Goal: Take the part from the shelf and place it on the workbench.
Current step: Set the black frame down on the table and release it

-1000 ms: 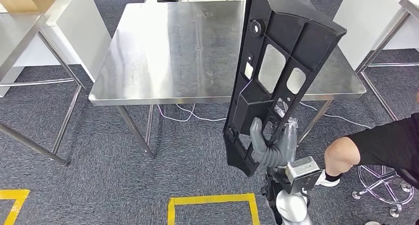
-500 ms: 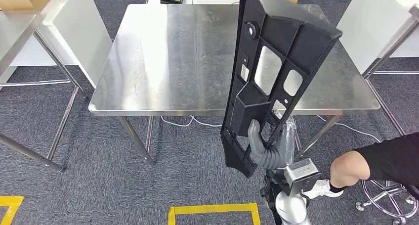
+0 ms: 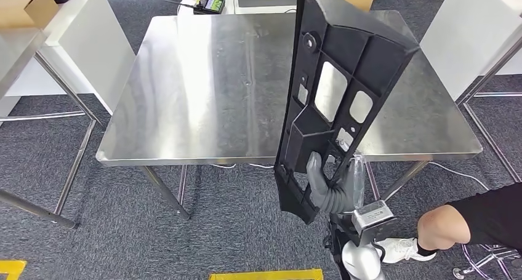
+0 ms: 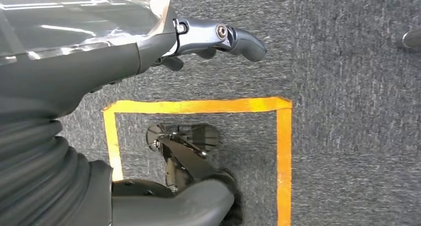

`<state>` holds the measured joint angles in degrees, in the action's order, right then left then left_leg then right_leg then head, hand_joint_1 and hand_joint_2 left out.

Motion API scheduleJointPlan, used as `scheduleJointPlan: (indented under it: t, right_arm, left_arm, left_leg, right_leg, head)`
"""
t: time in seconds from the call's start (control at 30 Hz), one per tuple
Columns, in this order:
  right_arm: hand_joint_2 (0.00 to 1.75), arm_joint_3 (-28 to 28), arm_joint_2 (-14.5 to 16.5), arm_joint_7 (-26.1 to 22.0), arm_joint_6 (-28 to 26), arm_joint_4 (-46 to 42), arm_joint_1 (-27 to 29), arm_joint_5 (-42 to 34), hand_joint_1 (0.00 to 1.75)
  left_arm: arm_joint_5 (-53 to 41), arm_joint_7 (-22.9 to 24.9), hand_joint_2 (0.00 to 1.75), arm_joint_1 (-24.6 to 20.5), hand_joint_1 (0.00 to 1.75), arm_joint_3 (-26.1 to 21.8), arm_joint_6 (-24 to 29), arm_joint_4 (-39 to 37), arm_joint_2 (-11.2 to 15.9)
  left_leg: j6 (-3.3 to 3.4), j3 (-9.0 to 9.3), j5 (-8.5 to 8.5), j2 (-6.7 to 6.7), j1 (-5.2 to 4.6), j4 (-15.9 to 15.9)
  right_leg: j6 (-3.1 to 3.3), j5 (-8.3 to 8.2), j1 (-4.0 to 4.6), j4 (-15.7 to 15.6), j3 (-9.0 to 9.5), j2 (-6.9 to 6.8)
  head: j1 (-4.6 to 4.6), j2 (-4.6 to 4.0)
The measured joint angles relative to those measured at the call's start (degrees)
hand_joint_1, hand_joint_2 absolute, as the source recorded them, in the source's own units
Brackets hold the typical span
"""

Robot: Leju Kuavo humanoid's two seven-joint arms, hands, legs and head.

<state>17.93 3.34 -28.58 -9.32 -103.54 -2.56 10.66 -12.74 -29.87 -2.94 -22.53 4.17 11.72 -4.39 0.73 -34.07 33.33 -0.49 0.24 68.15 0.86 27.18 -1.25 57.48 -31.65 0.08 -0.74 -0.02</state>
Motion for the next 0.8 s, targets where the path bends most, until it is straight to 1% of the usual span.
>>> scheduleJointPlan:
  t: [0.03, 0.07, 0.1, 0.13, 0.17, 0.2, 0.23, 0.27, 0.3, 0.33, 0.37, 0.4, 0.43, 0.47, 0.5, 0.53, 0.57, 0.6, 0.63, 0.67, 0.7, 0.73, 0.77, 0.8]
  right_arm:
    - [1.75, 0.13, 0.00, -0.01, 0.02, 0.02, -0.05, 0.01, 1.75]
    - [1.75, 0.23, -0.01, -0.01, 0.02, 0.05, -0.06, 0.10, 1.75]
    - [1.75, 0.33, -0.01, 0.01, -0.02, 0.09, -0.08, 0.27, 1.75]
    - [1.75, 0.45, -0.02, 0.04, -0.07, 0.13, -0.16, 0.51, 1.75]
    - [1.75, 0.61, -0.02, 0.08, -0.13, 0.17, -0.33, 0.82, 1.75]
    - [1.75, 0.78, -0.02, 0.11, -0.20, 0.22, -0.55, 1.11, 1.75]
    - [1.75, 0.95, -0.02, 0.16, -0.25, 0.31, -0.83, 1.39, 1.75]
    - [1.75, 1.11, -0.01, 0.23, -0.35, 0.41, -1.11, 1.69, 1.75]
    - [1.75, 1.25, -0.01, 0.38, -0.50, 0.52, -1.35, 2.00, 1.75]
    - [1.75, 1.38, 0.00, 0.52, -0.67, 0.61, -1.54, 2.31, 1.75]
    - [1.75, 1.50, 0.00, 0.66, -0.82, 0.67, -1.74, 2.57, 1.75]
    - [1.75, 1.60, -0.02, 0.75, -0.91, 0.72, -1.94, 2.77, 1.75]
    - [1.75, 1.70, -0.03, 0.76, -0.95, 0.77, -2.20, 2.89, 1.75]
    - [1.75, 1.81, -0.05, 0.78, -0.96, 0.83, -2.46, 3.05, 1.75]
    - [1.75, 1.90, -0.08, 0.80, -0.97, 0.91, -2.63, 3.31, 1.75]
    - [1.75, 1.99, -0.11, 0.86, -0.98, 1.01, -2.73, 3.66, 1.75]
    - [1.75, 2.10, -0.14, 0.96, -0.99, 1.14, -2.75, 4.17, 1.75]
    - [1.75, 2.23, -0.16, 1.10, -1.05, 1.29, -2.76, 4.81, 1.75]
    - [1.75, 2.39, -0.19, 1.26, -1.14, 1.44, -2.81, 5.53, 1.75]
    - [1.75, 2.59, -0.22, 1.46, -1.27, 1.56, -2.94, 6.29, 1.75]
    - [1.75, 2.78, -0.28, 1.65, -1.47, 1.69, -3.14, 7.02, 1.75]
    - [1.75, 2.97, -0.35, 1.82, -1.69, 1.84, -3.41, 7.67, 1.75]
    - [1.75, 3.22, -0.45, 2.04, -1.94, 2.02, -3.73, 8.32, 1.75]
    - [1.75, 3.45, -0.54, 2.26, -2.21, 2.18, -4.05, 8.94, 1.75]
  left_arm:
    - [0.00, -0.01, 1.75, 0.05, 0.00, -0.12, -0.01, 0.00, -0.01]
    - [0.00, -0.02, 1.75, 0.11, 0.00, -0.23, -0.04, 0.00, -0.01]
    - [0.00, -0.03, 1.75, 0.16, 0.00, -0.36, -0.09, 0.00, 0.00]
    - [-0.01, -0.05, 1.75, 0.19, 0.00, -0.45, -0.17, 0.00, 0.02]
    - [-0.02, -0.10, 1.75, 0.19, 0.00, -0.54, -0.29, 0.00, 0.05]
    - [-0.03, -0.14, 1.75, 0.21, 0.00, -0.64, -0.40, -0.01, 0.12]
    - [-0.05, -0.20, 1.75, 0.21, 0.00, -0.72, -0.51, -0.02, 0.21]
    - [-0.10, -0.25, 1.75, 0.16, 0.00, -0.78, -0.59, -0.01, 0.31]
    - [-0.14, -0.29, 1.75, 0.14, 0.00, -0.81, -0.63, 0.00, 0.39]
    - [-0.18, -0.32, 1.75, 0.12, 0.00, -0.81, -0.67, 0.01, 0.44]
    - [-0.22, -0.34, 1.75, 0.12, 0.00, -0.81, -0.69, 0.03, 0.45]
    - [-0.25, -0.38, 1.75, 0.16, 0.00, -0.81, -0.71, 0.04, 0.44]
    - [-0.27, -0.40, 1.75, 0.15, 0.00, -0.81, -0.72, 0.04, 0.44]
    - [-0.30, -0.44, 1.75, 0.12, 0.00, -0.81, -0.73, 0.04, 0.44]
    - [-0.34, -0.47, 1.75, 0.09, 0.00, -0.81, -0.74, 0.04, 0.45]
    - [-0.40, -0.49, 1.75, 0.07, 0.00, -0.81, -0.78, 0.04, 0.45]
    - [-0.51, -0.51, 1.75, 0.07, 0.00, -0.81, -0.82, 0.04, 0.44]
    - [-0.68, -0.52, 1.75, 0.08, 0.00, -0.81, -0.86, 0.04, 0.43]
    - [-0.87, -0.53, 1.75, 0.09, 0.00, -0.81, -0.91, 0.04, 0.41]
    - [-1.07, -0.53, 1.75, 0.08, 0.00, -0.81, -0.96, 0.04, 0.37]
    - [-1.28, -0.52, 1.75, 0.05, 0.00, -0.81, -1.01, 0.04, 0.33]
    - [-1.46, -0.48, 1.75, -0.04, 0.00, -0.81, -1.05, 0.04, 0.30]
    - [-1.64, -0.42, 1.75, -0.20, 0.00, -0.81, -1.08, 0.05, 0.26]
    - [-1.87, -0.28, 1.75, -0.36, 0.00, -0.81, -1.11, 0.05, 0.25]
  left_leg:
    - [-0.30, -2.73, 1.25, 0.04, 0.15, 3.67]
    - [-0.51, -5.11, 1.83, 0.07, 0.26, 6.13]
    - [-0.60, -6.68, 1.35, 0.09, 0.34, 6.81]
    - [-0.55, -7.14, -0.49, 0.13, 0.38, 5.31]
    - [-0.32, -6.66, -3.39, 0.19, 0.38, 2.03]
    - [0.06, -5.79, -6.46, 0.26, 0.29, -1.83]
    - [0.48, -4.91, -8.33, 0.38, 0.08, -5.08]
    - [0.93, -4.17, -9.31, 0.42, -0.19, -7.22]
    - [1.36, -3.73, -9.35, 0.41, -0.44, -8.40]
    - [1.71, -3.25, -8.79, 0.43, -0.64, -8.91]
    - [2.09, -2.62, -8.81, 0.32, -0.59, -9.49]
    - [2.42, -1.96, -8.76, 0.26, -0.49, -10.08]
    - [2.74, -1.27, -8.66, 0.22, -0.38, -10.44]
    - [3.02, -0.67, -8.52, 0.13, -0.25, -10.72]
    - [3.21, -0.25, -8.22, 0.10, -0.25, -10.82]
    - [3.35, 0.12, -7.82, 0.06, -0.24, -10.84]
    - [3.38, 0.56, -7.36, 0.00, -0.23, -10.84]
    - [3.33, 1.15, -6.83, -0.09, -0.23, -10.84]
    - [3.22, 1.90, -6.27, -0.20, -0.22, -10.83]
    - [3.07, 2.73, -5.67, -0.29, -0.20, -10.83]
    - [2.86, 3.32, -5.06, -0.37, -0.20, -10.85]
    - [2.58, 4.01, -4.37, -0.44, -0.28, -10.68]
    - [2.22, 4.39, -3.70, -0.47, -0.37, -10.57]
    - [1.81, 4.72, -3.23, -0.49, -0.47, -10.39]
  right_leg:
    - [0.13, 0.43, 0.03, 0.00, 0.37, 0.03]
    - [0.13, 0.92, 0.05, 0.00, 0.86, 0.09]
    - [0.07, 1.46, 0.07, 0.00, 1.50, 0.14]
    - [-0.02, 2.05, 0.07, -0.01, 2.28, 0.18]
    - [-0.13, 2.67, 0.08, -0.03, 3.15, 0.20]
    - [-0.28, 3.26, 0.10, -0.06, 3.84, 0.23]
    - [-0.54, 3.81, 0.20, -0.13, 4.36, 0.28]
    - [-0.88, 4.26, 0.32, -0.29, 4.56, 0.32]
    - [-1.27, 4.47, 0.53, -0.30, 4.86, 0.36]
    - [-1.74, 4.53, 0.77, -0.49, 5.23, 0.37]
    - [-2.11, 4.69, 0.96, -0.55, 5.45, 0.35]
    - [-2.38, 4.81, 1.10, 0.10, 5.57, 0.32]
    - [-2.59, 5.14, 1.13, 1.59, 4.82, 0.32]
    - [-2.59, 5.77, 1.11, 4.49, 3.13, 0.31]
    - [-2.44, 6.64, 1.04, 8.33, 0.80, 0.31]
    - [-2.30, 7.81, 0.98, 12.21, -1.98, 0.32]
    - [-2.18, 8.84, 0.92, 15.16, -4.54, 0.32]
    - [-2.32, 9.20, 0.84, 16.29, -6.27, 0.31]
    - [-2.82, 8.37, 0.72, 15.35, -7.02, 0.31]
    - [-3.54, 6.32, 0.59, 12.54, -6.83, 0.29]
    - [-4.36, 3.40, 0.46, 8.69, -6.13, 0.23]
    - [-4.66, 0.91, 0.38, 5.10, -5.55, 0.02]
    - [-4.38, -0.77, 0.45, 2.68, -4.91, -0.20]
    - [-3.67, -1.70, 0.55, 1.39, -4.67, -0.36]
  head:
    - [0.01, 0.00]
    - [-0.01, 0.00]
    - [-0.01, 0.00]
    - [-0.02, 0.01]
    - [-0.02, 0.01]
    - [-0.01, 0.00]
    - [0.01, 0.00]
    - [0.01, -0.01]
    - [0.02, -0.01]
    - [0.01, -0.01]
    - [0.01, 0.00]
    - [0.02, 0.00]
    - [0.00, 0.01]
    - [0.05, 0.01]
    - [0.08, 0.00]
    - [0.10, 0.00]
    - [0.14, -0.01]
    - [0.14, -0.01]
    - [0.14, -0.01]
    - [0.15, -0.01]
    - [0.17, -0.01]
    - [0.18, -0.01]
    - [0.24, -0.01]
    - [0.28, -0.01]
